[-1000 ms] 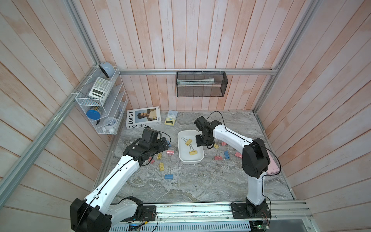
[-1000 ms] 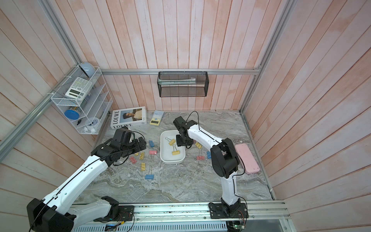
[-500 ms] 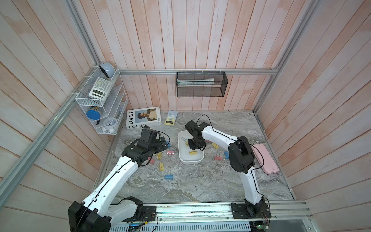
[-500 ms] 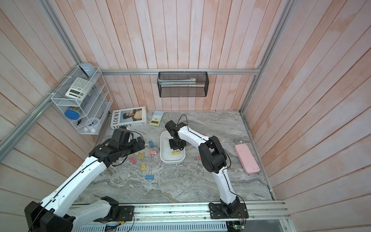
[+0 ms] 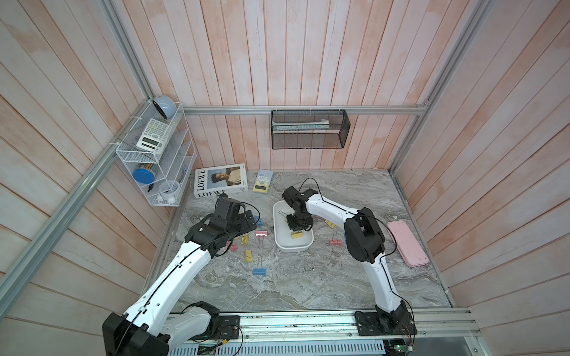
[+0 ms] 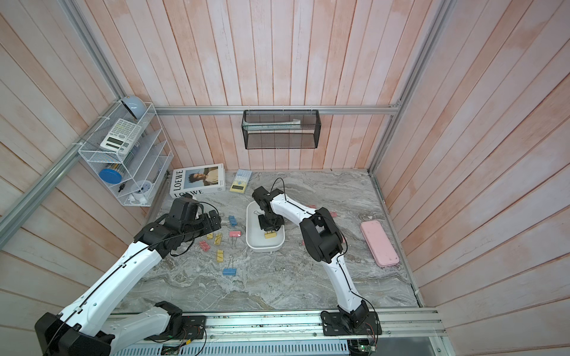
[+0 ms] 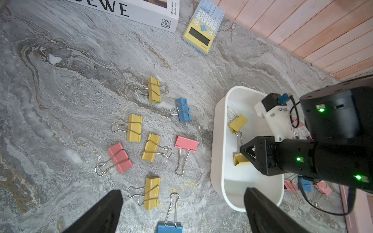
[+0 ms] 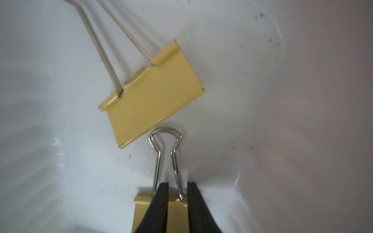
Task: Take out the binder clips from the storage box
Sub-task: Pick up the binder clip from the storage box, then place the binder clip at the center of the board.
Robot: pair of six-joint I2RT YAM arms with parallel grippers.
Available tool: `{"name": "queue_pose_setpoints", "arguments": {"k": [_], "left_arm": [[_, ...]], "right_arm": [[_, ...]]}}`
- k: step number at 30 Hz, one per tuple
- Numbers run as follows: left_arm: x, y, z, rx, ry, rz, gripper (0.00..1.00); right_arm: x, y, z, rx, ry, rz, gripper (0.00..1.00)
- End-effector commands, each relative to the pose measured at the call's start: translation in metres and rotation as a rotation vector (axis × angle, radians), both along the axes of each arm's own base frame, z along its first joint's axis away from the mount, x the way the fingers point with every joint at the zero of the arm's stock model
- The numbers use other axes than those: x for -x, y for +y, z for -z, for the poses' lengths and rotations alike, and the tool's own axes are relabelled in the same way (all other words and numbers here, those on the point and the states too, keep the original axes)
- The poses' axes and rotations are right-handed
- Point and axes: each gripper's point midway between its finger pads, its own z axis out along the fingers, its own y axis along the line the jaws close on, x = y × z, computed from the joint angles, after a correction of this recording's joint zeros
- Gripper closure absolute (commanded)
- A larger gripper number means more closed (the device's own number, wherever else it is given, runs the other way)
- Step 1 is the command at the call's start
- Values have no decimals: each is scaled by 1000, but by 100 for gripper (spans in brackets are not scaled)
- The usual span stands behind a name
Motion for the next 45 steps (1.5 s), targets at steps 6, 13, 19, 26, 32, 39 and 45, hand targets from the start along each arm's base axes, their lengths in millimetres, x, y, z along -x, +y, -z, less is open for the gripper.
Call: {"name": "queue_pose_setpoints", "arguments": {"k": [6, 13, 19, 26, 32, 39, 45], "left_arm": [[5, 6, -5, -9, -16, -1, 0], [2, -2, -3, 26, -15, 12, 0], [-6, -12, -1, 58, -12, 31, 0], [-16, -24, 4, 86, 10, 57, 0], [-16, -30, 9, 91, 33, 65, 0], [-18, -34, 14, 72, 57, 68, 0], [-29, -52, 10, 57, 57, 107, 3]], "right_arm": [[6, -5, 0, 3, 17, 9, 100], [-1, -10, -57, -44, -94, 35, 100], [2, -38, -101, -72, -168, 98, 100], [13, -89, -118, -82, -210, 198, 100], [11, -120, -88, -72, -167, 267, 100], [-2, -125, -42, -51, -98, 277, 100], [-8, -130, -11, -26, -62, 278, 100]]}}
